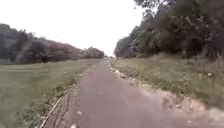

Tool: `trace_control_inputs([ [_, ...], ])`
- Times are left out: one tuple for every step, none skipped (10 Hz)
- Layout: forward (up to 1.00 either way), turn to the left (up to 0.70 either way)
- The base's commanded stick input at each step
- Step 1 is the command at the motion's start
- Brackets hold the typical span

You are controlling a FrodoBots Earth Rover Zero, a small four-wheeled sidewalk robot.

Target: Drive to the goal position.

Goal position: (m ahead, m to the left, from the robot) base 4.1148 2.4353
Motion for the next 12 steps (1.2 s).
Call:
trace_control_inputs([
  [1.0,0.01],
  [1.0,0.06],
  [1.0,0.13],
  [1.0,0.2],
  [1.0,0.18],
  [1.0,0.14],
  [1.0,0.1],
  [1.0,0.06],
  [1.0,0.02],
  [1.0,0.0],
  [1.0,0.0],
  [1.0,0.0],
])
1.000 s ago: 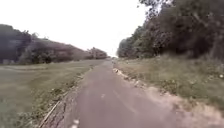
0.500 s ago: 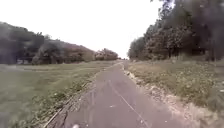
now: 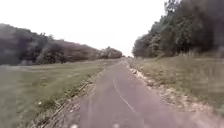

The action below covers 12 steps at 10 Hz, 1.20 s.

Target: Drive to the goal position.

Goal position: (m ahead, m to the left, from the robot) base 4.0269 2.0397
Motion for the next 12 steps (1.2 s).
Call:
trace_control_inputs([
  [1.0,0.0],
  [1.0,0.0],
  [1.0,0.0],
  [1.0,0.0],
  [1.0,0.0],
  [1.0,0.0],
  [1.0,0.0],
  [1.0,0.0],
  [1.0,0.0],
  [1.0,0.0],
  [1.0,0.0],
  [1.0,0.0],
])
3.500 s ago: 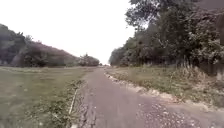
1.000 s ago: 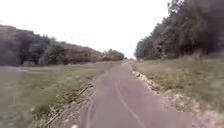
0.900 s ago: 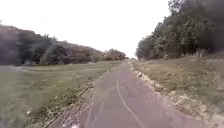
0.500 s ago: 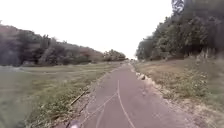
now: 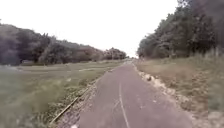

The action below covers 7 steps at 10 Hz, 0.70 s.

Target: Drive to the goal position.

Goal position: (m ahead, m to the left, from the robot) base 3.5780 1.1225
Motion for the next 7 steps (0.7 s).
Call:
trace_control_inputs([
  [1.0,0.0],
  [1.0,0.0],
  [1.0,0.0],
  [1.0,0.0],
  [1.0,0.0],
  [1.0,0.0],
  [1.0,0.0],
])
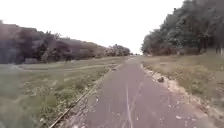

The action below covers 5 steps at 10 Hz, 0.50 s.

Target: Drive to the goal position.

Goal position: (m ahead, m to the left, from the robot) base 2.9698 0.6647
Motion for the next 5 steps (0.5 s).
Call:
trace_control_inputs([
  [1.0,0.0],
  [1.0,0.0],
  [1.0,0.0],
  [1.0,0.0],
  [1.0,0.0],
])
